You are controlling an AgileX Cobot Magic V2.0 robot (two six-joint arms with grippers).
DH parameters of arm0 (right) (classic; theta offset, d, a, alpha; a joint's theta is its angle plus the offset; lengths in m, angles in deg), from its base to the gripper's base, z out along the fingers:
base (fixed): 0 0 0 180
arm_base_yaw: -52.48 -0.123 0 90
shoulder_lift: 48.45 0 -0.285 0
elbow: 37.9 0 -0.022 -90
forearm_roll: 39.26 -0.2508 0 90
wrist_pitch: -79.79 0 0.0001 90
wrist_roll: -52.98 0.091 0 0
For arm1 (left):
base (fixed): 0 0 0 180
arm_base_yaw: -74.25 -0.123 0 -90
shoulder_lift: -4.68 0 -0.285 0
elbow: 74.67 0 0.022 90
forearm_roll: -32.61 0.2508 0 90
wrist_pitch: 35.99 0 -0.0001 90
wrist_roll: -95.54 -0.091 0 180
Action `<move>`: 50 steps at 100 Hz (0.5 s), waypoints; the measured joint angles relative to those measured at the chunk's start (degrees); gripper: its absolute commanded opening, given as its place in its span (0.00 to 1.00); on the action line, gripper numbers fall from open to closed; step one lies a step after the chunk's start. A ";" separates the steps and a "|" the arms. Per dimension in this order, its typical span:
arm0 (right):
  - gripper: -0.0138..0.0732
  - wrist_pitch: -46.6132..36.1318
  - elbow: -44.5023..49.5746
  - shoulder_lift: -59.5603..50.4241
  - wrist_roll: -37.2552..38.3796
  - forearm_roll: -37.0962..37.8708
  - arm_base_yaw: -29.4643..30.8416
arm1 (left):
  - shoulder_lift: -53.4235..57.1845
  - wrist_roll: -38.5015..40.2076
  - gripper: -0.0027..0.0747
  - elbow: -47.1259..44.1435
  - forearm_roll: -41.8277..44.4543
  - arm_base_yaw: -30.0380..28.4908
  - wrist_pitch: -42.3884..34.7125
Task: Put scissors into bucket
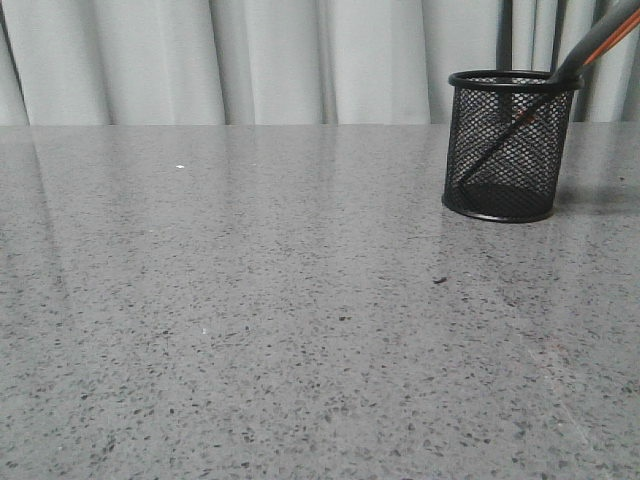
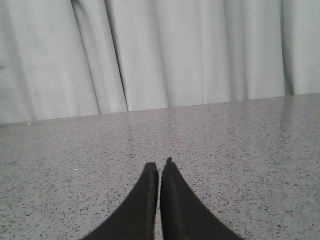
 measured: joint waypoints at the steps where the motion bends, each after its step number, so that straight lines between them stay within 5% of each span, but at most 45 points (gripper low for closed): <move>1: 0.08 0.00 0.00 0.00 0.00 0.00 0.00 | 0.00 0.00 0.01 0.06 0.00 0.00 0.00; 50: 0.08 -2.18 3.64 0.00 0.45 3.77 0.00 | 0.00 0.00 0.01 0.06 0.00 0.00 0.00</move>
